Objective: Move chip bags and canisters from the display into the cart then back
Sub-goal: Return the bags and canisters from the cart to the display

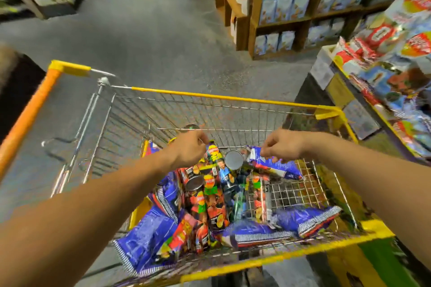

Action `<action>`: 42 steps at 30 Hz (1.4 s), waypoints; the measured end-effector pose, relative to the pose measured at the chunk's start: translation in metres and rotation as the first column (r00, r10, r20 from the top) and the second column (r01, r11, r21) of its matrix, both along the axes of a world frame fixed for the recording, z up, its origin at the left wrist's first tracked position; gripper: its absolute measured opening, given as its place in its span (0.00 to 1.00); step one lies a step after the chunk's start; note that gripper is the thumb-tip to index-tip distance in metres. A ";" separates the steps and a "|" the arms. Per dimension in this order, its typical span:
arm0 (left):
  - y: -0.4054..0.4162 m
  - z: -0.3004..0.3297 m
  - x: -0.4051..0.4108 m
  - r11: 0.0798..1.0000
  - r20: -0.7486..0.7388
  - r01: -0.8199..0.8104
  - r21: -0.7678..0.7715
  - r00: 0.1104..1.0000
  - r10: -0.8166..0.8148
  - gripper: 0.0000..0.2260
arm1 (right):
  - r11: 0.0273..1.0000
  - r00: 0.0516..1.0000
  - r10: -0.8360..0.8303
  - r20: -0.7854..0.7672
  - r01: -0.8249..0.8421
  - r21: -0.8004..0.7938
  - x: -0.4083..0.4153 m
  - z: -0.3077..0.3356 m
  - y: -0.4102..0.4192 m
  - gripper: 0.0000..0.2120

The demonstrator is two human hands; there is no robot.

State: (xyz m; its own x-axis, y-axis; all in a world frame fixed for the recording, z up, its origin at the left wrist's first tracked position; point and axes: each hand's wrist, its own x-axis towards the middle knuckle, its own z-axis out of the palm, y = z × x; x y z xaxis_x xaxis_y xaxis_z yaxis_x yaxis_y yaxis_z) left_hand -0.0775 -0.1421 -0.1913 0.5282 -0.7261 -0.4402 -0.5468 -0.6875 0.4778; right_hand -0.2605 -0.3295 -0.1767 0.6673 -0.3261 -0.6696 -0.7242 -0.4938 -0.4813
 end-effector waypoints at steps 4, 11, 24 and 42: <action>0.002 -0.047 0.003 0.989 0.077 -0.073 0.129 0.995 0.063 0.10 | 0.995 0.990 0.095 -0.100 -0.098 -0.025 0.013 -0.052 -0.007 0.08; -0.004 -0.125 0.015 0.903 0.194 -0.159 0.400 0.977 0.086 0.22 | 0.969 0.944 0.199 -0.262 -0.149 0.199 0.040 -0.144 0.021 0.14; -0.046 -0.190 0.051 0.749 0.317 -0.508 0.427 0.859 0.402 0.46 | 0.869 0.908 -0.338 -0.247 0.401 0.289 0.065 -0.267 0.127 0.45; -0.012 -0.063 -0.028 0.890 -0.642 -0.436 -0.131 0.722 0.259 0.09 | 0.771 0.792 -0.585 0.174 0.477 0.422 0.006 -0.118 0.060 0.33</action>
State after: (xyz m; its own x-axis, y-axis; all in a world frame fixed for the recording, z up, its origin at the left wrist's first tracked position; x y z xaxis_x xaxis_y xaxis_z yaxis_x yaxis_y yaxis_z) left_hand -0.1054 -0.1542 -0.2545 0.4613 -0.6745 -0.5764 0.1619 -0.5748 0.8021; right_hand -0.2549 -0.2694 -0.2942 0.6284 -0.4733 -0.6174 -0.6258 0.1640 -0.7626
